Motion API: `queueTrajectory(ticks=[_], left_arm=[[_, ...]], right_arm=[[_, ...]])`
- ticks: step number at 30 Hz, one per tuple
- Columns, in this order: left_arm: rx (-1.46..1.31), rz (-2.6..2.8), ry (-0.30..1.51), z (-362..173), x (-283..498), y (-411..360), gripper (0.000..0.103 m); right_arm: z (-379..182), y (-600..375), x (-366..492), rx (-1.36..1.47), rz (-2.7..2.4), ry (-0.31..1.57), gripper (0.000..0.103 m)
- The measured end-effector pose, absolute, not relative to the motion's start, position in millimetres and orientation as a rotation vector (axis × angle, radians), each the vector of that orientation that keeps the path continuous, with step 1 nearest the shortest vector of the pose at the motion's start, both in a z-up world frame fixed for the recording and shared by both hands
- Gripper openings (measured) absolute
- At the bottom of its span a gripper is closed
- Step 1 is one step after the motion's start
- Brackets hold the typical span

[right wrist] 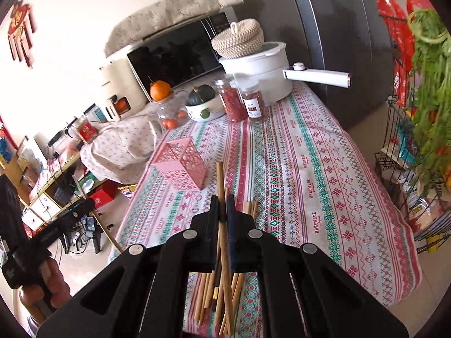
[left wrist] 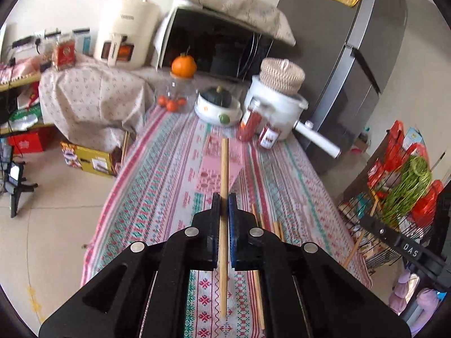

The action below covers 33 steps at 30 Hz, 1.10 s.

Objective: Organize utensils
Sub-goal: 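Carry both held chopsticks up over the pink basket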

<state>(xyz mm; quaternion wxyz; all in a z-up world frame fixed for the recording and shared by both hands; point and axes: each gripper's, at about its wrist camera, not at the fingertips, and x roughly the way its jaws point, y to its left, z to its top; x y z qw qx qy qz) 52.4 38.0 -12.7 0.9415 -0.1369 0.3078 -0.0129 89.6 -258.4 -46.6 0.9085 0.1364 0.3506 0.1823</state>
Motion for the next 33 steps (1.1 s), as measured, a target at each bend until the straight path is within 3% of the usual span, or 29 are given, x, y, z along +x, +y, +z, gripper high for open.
queueTrajectory(ticks=[11, 21, 23, 24, 25, 33], left_arm=[[-0.239, 0.039, 0.435, 97, 113, 39, 0.005], [-0.302, 0.133, 0.478, 80, 206, 51, 0.006], [-0.297, 0.149, 0.518, 65, 222, 52, 0.014], [-0.311, 0.139, 0.534, 58, 224, 53, 0.026], [-0.329, 0.134, 0.538, 54, 222, 57, 0.031], [-0.421, 0.207, 0.503, 33, 146, 90, 0.041]], right_arm=[[24, -270, 122, 0.387, 0.396, 0.634, 0.006], [54, -266, 168, 0.413, 0.373, 0.589, 0.006], [56, -263, 174, 0.413, 0.366, 0.587, 0.006], [56, -262, 176, 0.415, 0.364, 0.586, 0.006], [58, -261, 180, 0.421, 0.363, 0.585, 0.006], [77, -241, 194, 0.443, 0.367, 0.542, 0.006]])
